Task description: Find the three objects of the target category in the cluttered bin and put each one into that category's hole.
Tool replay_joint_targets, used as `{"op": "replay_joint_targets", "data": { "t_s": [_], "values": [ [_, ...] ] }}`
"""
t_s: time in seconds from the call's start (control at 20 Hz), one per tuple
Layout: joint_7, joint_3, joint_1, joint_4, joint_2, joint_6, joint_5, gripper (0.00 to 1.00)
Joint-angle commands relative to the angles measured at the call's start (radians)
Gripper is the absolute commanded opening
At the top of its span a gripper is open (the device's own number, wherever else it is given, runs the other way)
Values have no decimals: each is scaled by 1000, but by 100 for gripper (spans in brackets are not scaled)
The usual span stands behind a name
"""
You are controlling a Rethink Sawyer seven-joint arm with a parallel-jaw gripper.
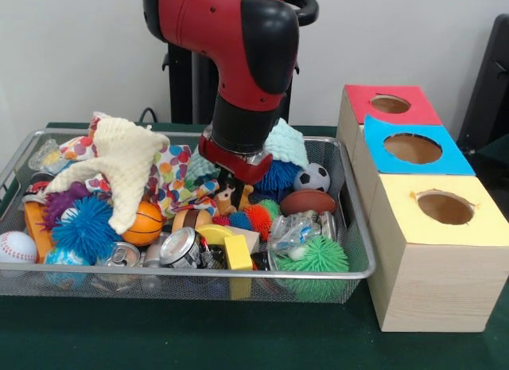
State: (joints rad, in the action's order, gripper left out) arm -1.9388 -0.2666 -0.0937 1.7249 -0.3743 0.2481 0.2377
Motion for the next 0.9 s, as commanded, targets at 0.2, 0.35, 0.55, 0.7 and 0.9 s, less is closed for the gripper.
{"op": "replay_joint_targets", "data": {
  "t_s": [0.2,0.35,0.55,0.7,0.9],
  "values": [
    [-186,-1,10,60,-154,229,34,0],
    [-182,-2,7,60,-166,242,30,0],
    [-184,3,7,60,-168,245,30,0],
    [-184,6,5,67,-177,246,30,0],
    [-184,2,9,62,-183,250,26,0]
  ]
}}
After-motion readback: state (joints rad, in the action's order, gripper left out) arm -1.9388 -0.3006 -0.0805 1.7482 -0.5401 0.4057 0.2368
